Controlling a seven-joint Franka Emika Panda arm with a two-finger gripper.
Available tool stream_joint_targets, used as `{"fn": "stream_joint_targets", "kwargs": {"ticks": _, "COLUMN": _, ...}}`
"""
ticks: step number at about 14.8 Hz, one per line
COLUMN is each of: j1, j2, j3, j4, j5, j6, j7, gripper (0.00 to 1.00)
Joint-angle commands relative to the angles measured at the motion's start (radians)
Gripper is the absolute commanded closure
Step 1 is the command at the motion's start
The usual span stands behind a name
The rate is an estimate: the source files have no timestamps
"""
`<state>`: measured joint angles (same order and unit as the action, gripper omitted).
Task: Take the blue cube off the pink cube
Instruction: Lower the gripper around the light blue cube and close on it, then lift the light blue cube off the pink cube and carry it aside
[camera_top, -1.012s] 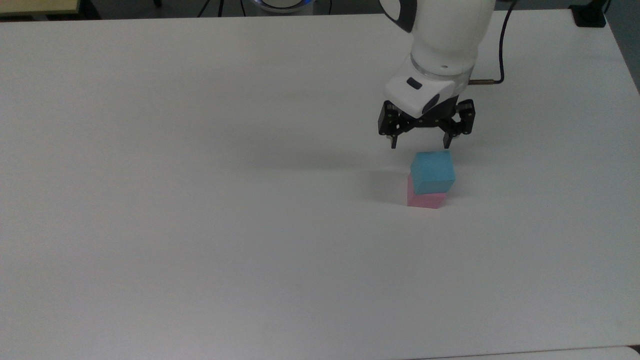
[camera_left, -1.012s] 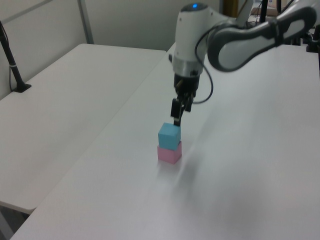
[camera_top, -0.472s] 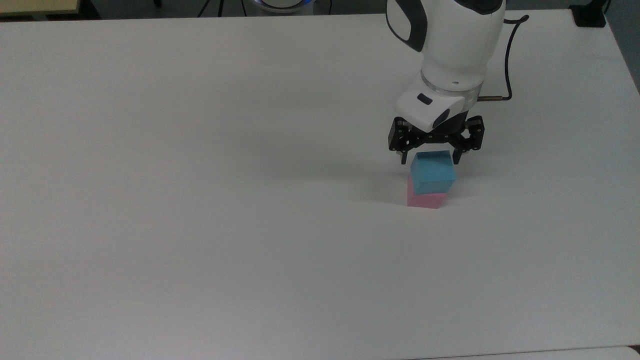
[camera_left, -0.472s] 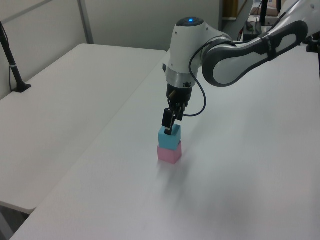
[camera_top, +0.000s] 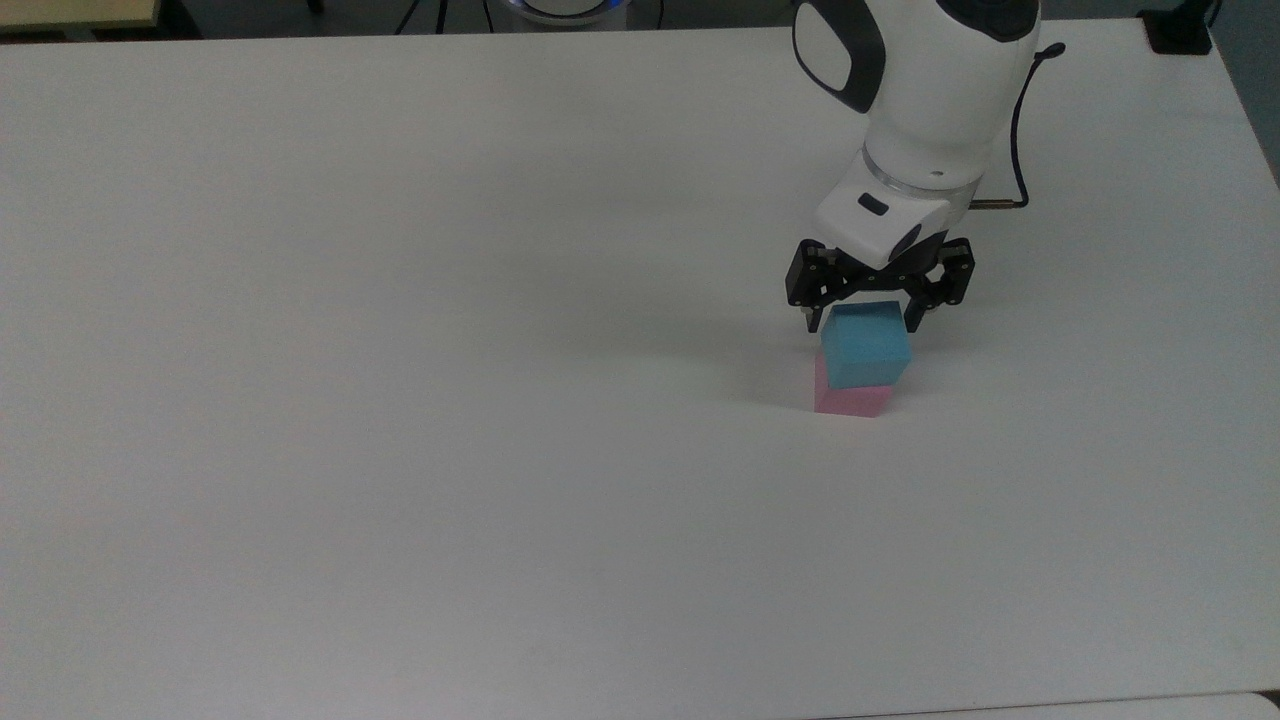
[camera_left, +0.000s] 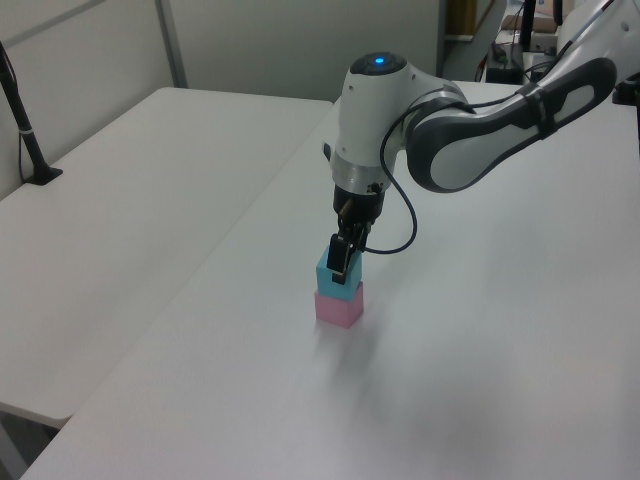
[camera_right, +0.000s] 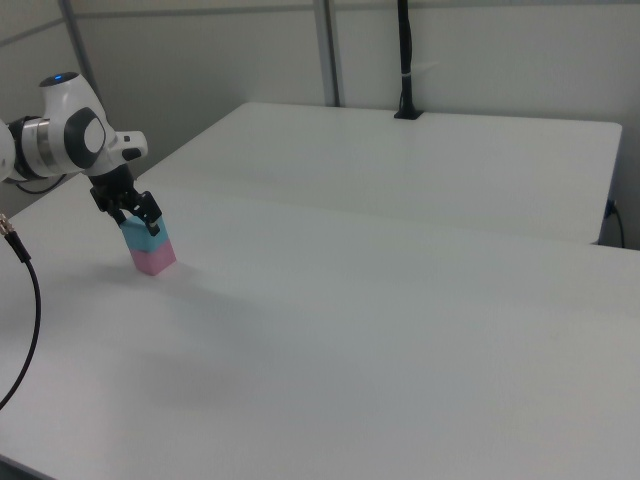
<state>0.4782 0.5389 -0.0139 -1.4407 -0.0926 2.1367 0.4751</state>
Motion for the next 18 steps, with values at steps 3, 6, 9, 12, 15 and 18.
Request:
{"fn": "stream_joint_targets", "kwargs": {"ticks": 3, "j1": 0.002, "j2": -0.023, "j3": -0.017, "j4": 0.014, "j5": -0.024, "j6": -0.003, "j7": -0.021, "gripper": 0.83}}
{"fn": "stream_joint_targets", "kwargs": {"ticks": 6, "j1": -0.032, "j2": -0.057, "j3": -0.028, "j4": 0.014, "j5": -0.009, "j6": -0.061, "j7": -0.087, "gripper": 0.84}}
{"fn": "stream_joint_targets", "kwargs": {"ticks": 9, "j1": -0.111, "j2": -0.065, "j3": -0.028, "j4": 0.005, "j5": -0.016, "j6": -0.07, "j7": -0.212, "gripper": 0.82}}
{"fn": "stream_joint_targets", "kwargs": {"ticks": 12, "j1": -0.271, "j2": -0.051, "j3": -0.028, "j4": -0.012, "j5": -0.016, "j6": -0.063, "j7": -0.422, "gripper": 0.82}}
{"fn": "stream_joint_targets", "kwargs": {"ticks": 15, "j1": -0.345, "j2": -0.024, "j3": -0.028, "j4": -0.041, "j5": -0.024, "j6": -0.048, "j7": -0.502, "gripper": 0.79}}
{"fn": "stream_joint_targets", "kwargs": {"ticks": 18, "j1": -0.403, "j2": 0.016, "j3": -0.028, "j4": -0.041, "j5": -0.026, "j6": 0.009, "j7": -0.509, "gripper": 0.65}}
